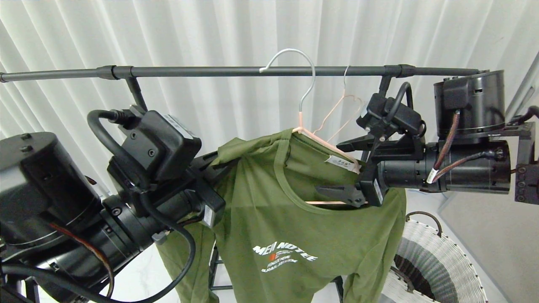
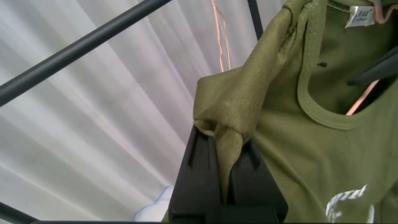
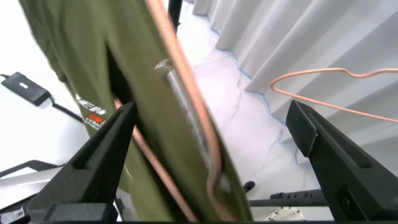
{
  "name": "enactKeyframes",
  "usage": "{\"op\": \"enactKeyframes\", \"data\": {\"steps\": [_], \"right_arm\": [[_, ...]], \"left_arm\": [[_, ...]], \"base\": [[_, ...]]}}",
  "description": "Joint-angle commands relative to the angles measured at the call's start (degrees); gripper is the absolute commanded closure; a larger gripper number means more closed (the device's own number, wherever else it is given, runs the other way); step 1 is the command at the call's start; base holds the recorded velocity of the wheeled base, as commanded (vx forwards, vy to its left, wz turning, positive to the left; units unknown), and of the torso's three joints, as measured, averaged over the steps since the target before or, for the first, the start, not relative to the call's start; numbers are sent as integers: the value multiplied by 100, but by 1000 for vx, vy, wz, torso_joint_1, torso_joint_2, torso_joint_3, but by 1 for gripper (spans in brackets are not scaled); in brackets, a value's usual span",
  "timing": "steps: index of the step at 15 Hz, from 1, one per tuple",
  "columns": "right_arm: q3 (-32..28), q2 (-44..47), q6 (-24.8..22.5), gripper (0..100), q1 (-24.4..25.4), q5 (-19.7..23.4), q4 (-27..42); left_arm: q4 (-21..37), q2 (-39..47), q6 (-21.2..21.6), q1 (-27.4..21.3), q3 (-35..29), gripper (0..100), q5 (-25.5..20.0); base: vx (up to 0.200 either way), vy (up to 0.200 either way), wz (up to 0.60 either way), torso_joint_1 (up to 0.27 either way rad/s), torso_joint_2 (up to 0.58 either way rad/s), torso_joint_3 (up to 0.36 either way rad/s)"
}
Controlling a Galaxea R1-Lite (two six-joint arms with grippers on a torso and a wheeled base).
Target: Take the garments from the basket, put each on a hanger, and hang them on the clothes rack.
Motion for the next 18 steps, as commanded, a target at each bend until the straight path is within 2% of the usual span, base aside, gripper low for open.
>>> {"op": "enactKeyframes", "data": {"steps": [1, 2, 3, 13, 14, 18], "right_arm": [[-8, 132, -3, 0, 2, -5, -19], [-8, 132, -3, 0, 2, -5, -19], [-8, 132, -3, 100, 10, -23, -28], [-8, 114, -513, 100, -7, -67, -265], [-8, 88, -610, 100, -7, -67, -274], [1, -88, -1023, 100, -104, -128, -441]], "left_arm": [[0, -8, -3, -9, 5, 100, 0], [0, -8, -3, -9, 5, 100, 0], [0, -8, -3, -9, -3, 100, 0], [0, -16, 49, -9, 5, 100, 8], [0, -16, 41, -9, 5, 0, 8], [0, -183, 41, 8, 199, 0, 17]], "base": [[0, 0, 0, 0, 0, 0], [0, 0, 0, 0, 0, 0], [0, 0, 0, 0, 0, 0], [0, 0, 0, 0, 0, 0], [0, 0, 0, 0, 0, 0], [0, 0, 0, 0, 0, 0]]}}
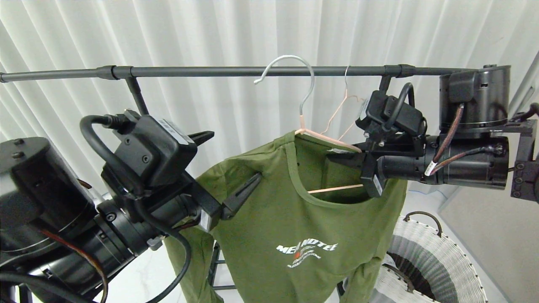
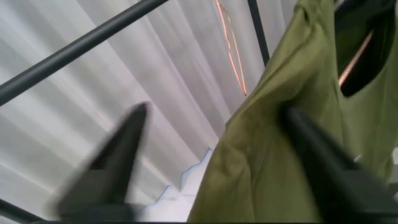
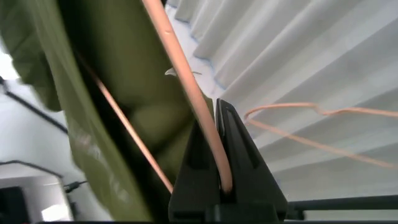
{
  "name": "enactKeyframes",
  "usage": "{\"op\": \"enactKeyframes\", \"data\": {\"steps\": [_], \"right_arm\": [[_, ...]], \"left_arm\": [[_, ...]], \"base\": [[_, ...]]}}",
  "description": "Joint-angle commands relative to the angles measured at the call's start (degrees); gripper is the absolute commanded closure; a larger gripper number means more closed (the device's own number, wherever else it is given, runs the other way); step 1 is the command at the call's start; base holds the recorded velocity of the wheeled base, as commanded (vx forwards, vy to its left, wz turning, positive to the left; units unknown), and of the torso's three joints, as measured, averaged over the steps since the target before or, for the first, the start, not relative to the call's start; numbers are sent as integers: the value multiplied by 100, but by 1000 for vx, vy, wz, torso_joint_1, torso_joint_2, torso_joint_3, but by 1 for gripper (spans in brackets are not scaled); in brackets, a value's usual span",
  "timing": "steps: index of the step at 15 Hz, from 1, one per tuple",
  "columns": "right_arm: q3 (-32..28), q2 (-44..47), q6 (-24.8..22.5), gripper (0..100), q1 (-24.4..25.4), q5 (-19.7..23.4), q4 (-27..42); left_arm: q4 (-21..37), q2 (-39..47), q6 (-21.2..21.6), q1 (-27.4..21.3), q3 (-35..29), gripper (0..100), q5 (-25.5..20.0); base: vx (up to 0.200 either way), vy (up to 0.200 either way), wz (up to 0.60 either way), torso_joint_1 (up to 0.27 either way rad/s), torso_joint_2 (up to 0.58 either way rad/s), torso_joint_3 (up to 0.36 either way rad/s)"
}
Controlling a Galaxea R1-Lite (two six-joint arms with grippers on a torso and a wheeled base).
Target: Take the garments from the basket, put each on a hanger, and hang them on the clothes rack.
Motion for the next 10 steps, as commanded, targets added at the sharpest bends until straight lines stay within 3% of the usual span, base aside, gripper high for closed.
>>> {"op": "enactKeyframes", "data": {"steps": [1, 5, 10], "right_arm": [[1, -117, -67, 100, -65, -19, -32], [27, -222, -261, 100, -548, -63, -85], [10, -257, -252, 100, -627, -160, -94]], "left_arm": [[6, -139, -1, 4, 111, 0, 4], [6, -569, -1, 171, 630, 0, 13], [6, -789, -62, 320, 1122, 0, 13]], "base": [[0, 0, 0, 0, 0, 0], [0, 0, 0, 0, 0, 0], [0, 0, 0, 0, 0, 0]]}}
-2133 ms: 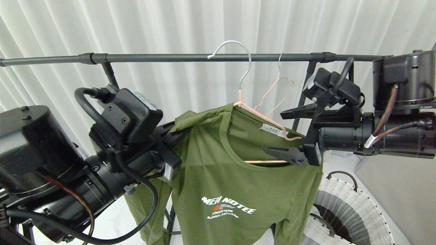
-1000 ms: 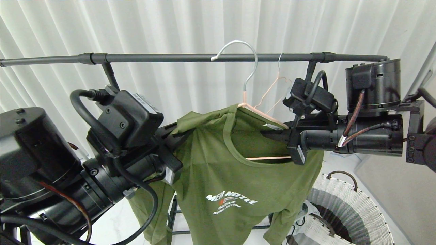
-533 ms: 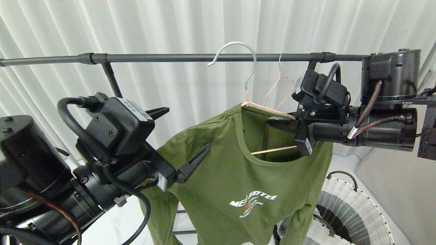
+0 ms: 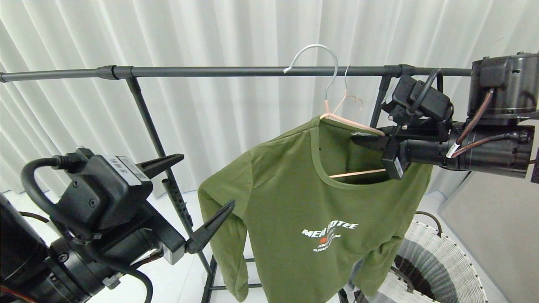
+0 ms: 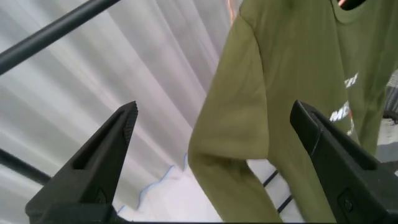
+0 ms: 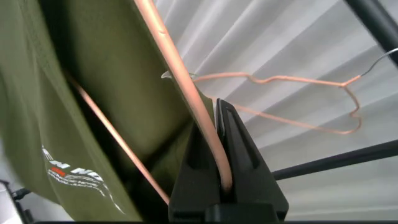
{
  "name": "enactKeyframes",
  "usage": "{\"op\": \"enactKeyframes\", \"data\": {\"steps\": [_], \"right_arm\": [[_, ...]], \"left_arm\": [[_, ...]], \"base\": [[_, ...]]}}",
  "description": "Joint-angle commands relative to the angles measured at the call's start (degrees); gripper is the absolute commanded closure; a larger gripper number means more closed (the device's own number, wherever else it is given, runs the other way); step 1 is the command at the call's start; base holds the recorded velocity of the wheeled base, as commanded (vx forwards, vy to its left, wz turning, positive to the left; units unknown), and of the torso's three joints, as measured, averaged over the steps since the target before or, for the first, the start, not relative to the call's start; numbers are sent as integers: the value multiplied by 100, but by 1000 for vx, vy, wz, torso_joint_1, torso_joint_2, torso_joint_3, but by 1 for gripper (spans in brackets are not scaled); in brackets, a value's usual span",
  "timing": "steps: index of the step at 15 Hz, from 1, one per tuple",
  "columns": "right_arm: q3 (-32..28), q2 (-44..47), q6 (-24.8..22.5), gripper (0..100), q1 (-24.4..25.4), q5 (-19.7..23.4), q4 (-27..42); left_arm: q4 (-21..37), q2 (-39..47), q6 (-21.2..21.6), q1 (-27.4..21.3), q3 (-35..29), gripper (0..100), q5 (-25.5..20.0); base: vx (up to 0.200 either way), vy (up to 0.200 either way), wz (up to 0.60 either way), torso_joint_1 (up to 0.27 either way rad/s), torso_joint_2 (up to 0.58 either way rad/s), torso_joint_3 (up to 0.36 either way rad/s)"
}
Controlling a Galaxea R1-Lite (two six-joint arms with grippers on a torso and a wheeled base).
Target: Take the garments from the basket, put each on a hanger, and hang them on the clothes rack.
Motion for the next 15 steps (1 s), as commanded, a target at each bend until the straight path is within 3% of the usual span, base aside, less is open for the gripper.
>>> {"op": "enactKeyframes", "data": {"steps": [1, 4, 6, 8, 12, 13, 15], "right_arm": [[-1, -49, -1, 100, -9, 4, -18], [8, -84, -9, 100, 17, 13, -185], [16, -93, -9, 100, 184, 13, -203], [-1, -102, -9, 100, 351, 4, -203], [-1, -102, -1, 100, 369, 4, -203], [-1, -120, -1, 100, 360, -5, -203], [25, -190, 8, 100, 325, -190, -203]], "left_arm": [[4, -61, -4, 263, 273, 0, 4], [13, 18, 23, 1045, 897, 0, -22], [13, 326, -197, 1282, 810, 0, -137], [13, 581, -452, 1300, 511, 0, -189], [13, 783, -514, 1300, 449, 0, -312], [13, 792, -514, 1326, 458, 100, -295], [13, 730, -452, 1695, 555, 100, -277]], "base": [[0, 0, 0, 0, 0, 0], [0, 0, 0, 0, 0, 0], [0, 0, 0, 0, 0, 0], [0, 0, 0, 0, 0, 0], [0, 0, 0, 0, 0, 0], [0, 0, 0, 0, 0, 0], [0, 0, 0, 0, 0, 0]]}}
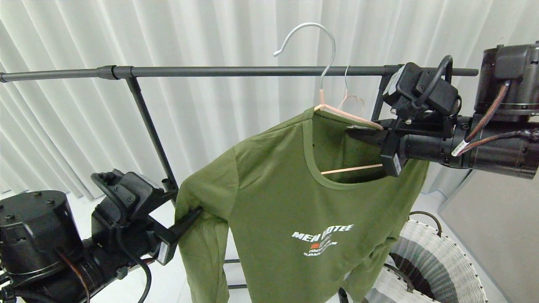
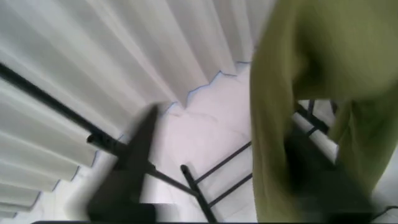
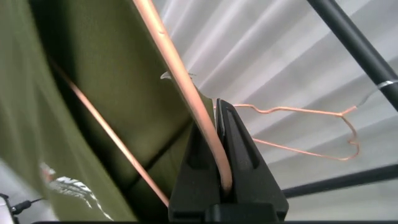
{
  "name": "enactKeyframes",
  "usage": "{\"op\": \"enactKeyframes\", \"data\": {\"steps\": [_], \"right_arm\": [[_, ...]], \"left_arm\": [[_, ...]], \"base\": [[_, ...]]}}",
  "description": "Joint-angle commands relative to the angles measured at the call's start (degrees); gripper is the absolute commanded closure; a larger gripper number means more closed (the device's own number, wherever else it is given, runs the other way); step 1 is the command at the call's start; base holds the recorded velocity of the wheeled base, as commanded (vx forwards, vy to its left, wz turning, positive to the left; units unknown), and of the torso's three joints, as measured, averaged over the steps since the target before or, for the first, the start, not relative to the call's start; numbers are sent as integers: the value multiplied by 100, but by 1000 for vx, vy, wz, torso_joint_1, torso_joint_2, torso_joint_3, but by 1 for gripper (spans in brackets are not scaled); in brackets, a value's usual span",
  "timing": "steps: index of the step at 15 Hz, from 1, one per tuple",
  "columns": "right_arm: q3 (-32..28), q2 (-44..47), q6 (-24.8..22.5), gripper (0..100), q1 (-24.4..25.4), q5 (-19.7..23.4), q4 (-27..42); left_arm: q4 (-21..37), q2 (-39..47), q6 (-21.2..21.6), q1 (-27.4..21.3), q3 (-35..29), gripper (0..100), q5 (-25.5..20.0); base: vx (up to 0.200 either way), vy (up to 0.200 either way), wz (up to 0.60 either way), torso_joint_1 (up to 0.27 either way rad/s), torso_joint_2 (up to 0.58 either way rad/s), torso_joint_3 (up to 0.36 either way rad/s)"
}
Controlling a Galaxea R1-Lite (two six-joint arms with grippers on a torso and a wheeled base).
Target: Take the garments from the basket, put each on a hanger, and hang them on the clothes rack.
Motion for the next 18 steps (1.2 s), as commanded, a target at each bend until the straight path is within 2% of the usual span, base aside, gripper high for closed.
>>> {"op": "enactKeyframes", "data": {"steps": [1, 4, 9, 10, 11, 14, 15, 18], "right_arm": [[8, -47, 6, 100, -18, -47, 1], [8, 23, 6, 100, -123, -56, 1], [-27, 14, 15, 100, -123, -258, 1], [-19, 5, 23, 100, -123, -276, 9], [-19, -3, 32, 100, -123, -319, 27], [-36, -12, 270, 100, -123, -829, 27], [-36, -30, 454, 100, -132, -1075, 44], [-19, -47, 586, 100, -229, -1673, 71]], "left_arm": [[-2, -103, 80, 484, 176, 100, 7], [-2, -279, 343, 1284, 405, 100, -28], [-2, -525, 370, 1099, 396, 100, -116], [-2, -552, 370, 1081, 422, 0, -116], [-2, -587, 361, 1081, 458, 0, -107], [-2, -719, 361, 1090, 502, 0, -99], [-2, -727, 370, 1090, 493, 0, -81], [-11, -780, 466, 1090, 422, 0, -72]], "base": [[0, 0, 0, 0, 0, 0], [0, 0, 0, 0, 0, 0], [0, 0, 0, 0, 0, 0], [0, 0, 0, 0, 0, 0], [0, 0, 0, 0, 0, 0], [0, 0, 0, 0, 0, 0], [0, 0, 0, 0, 0, 0], [0, 0, 0, 0, 0, 0]]}}
